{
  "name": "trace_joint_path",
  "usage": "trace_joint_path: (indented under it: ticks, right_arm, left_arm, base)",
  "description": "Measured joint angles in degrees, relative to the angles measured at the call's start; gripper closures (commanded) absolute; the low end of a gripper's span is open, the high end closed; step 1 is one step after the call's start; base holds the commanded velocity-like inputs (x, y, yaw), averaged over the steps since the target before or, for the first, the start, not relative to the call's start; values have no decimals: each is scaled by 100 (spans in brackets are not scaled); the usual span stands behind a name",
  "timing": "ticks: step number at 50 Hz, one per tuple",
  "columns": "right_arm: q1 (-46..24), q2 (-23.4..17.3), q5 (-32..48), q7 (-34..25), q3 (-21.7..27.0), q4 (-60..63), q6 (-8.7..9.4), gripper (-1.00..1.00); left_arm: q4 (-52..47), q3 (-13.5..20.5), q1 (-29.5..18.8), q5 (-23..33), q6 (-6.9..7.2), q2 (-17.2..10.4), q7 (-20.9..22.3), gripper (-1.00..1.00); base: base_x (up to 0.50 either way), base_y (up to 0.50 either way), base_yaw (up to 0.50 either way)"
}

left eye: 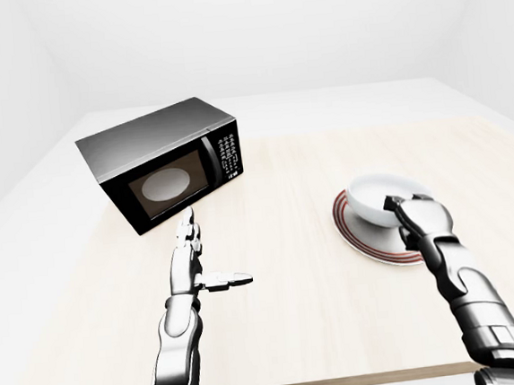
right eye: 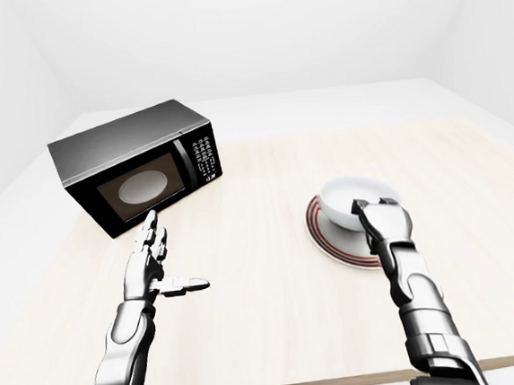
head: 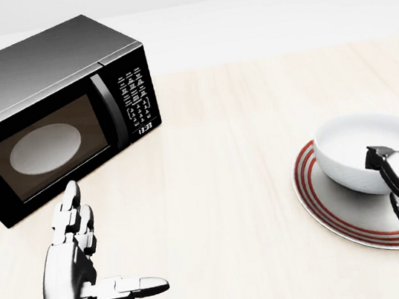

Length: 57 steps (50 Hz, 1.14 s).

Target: Pick up the white bowl and put it on the plate.

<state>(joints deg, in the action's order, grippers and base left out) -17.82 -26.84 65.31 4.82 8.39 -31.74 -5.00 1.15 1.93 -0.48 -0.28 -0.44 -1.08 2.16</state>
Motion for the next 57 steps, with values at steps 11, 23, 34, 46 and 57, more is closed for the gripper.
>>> trace_joint_path:
  ticks: [11,23,34,46,57]
  right_arm:
    - [-6,-13,35,7,17,37,0,-100]
    - [131,23,-45,-522,269,1050,4,-100]
    - [145,70,-325,-1803,737,2997,182,-100]
    - [-213,-128,-754,-3189,1154,4818,695,-100]
    - [-834,-648,-1201,-4076,1416,5902,1000,-100]
  left_arm:
    - [0,0,0,0,0,0,0,-100]
    - [0,0,0,0,0,0,0,-100]
    - [0,0,0,-1,0,0,0,-100]
    - [0,0,0,-1,0,0,0,-100]
    - [0,0,0,-1,0,0,0,-100]
  base:
    - [0,0,0]
    - [0,0,0]
    - [0,0,0]
    - [0,0,0]
    - [0,0,0]
